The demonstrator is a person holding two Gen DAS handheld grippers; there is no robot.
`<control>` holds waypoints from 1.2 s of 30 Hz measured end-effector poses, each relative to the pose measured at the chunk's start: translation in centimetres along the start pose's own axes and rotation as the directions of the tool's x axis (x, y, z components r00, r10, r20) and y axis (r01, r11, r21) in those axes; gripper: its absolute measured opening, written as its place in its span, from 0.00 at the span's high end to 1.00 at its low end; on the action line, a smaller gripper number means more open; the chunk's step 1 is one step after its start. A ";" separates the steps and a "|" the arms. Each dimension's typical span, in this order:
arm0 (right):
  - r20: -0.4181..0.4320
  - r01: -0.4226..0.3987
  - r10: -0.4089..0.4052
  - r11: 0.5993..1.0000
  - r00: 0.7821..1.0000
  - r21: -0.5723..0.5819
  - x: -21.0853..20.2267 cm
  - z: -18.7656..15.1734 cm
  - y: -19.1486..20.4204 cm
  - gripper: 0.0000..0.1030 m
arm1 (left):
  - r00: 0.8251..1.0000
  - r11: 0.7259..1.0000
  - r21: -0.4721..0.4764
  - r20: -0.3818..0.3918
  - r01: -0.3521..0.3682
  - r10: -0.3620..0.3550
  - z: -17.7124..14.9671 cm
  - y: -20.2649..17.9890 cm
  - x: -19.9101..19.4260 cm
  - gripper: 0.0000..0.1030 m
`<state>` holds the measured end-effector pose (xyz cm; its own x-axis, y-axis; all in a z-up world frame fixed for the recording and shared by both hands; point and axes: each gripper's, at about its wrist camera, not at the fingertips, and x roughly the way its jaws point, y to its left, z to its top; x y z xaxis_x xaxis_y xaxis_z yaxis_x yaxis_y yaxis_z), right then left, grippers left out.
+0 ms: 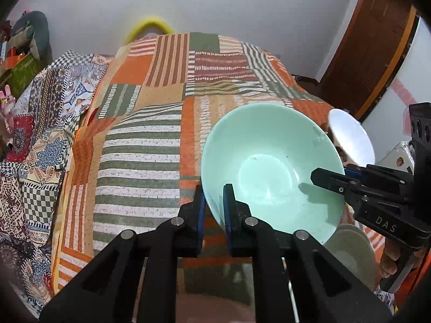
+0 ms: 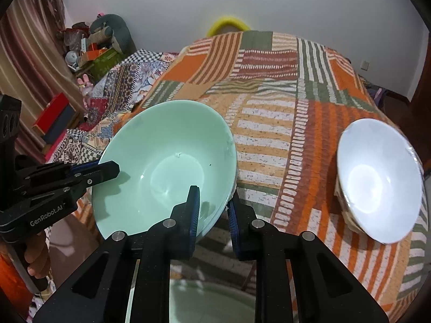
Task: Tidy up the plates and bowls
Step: 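Carry the mint green bowl over the pale pink bowl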
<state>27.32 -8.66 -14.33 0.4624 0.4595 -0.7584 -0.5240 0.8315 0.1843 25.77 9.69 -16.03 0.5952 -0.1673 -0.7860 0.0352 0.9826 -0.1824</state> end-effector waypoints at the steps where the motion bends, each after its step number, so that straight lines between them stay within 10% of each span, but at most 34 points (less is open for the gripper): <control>1: 0.007 0.003 -0.003 1.000 1.000 -0.003 -0.5 -0.1 0.2 0.82 | 1.000 1.000 0.001 0.004 0.001 -0.001 -0.1 -0.1 -0.5 0.89; 36: 0.075 -0.087 0.098 0.988 0.992 -0.131 -7.1 -5.7 8.3 0.82 | 0.983 0.994 -0.030 0.145 -0.109 0.112 -10.8 0.2 -15.4 0.88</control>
<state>15.61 -6.79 -10.95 0.4610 0.5604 -0.6880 -0.6513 0.7403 0.1667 7.99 11.54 -10.34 0.7055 -0.0421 -0.7074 -0.0540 0.9921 -0.1130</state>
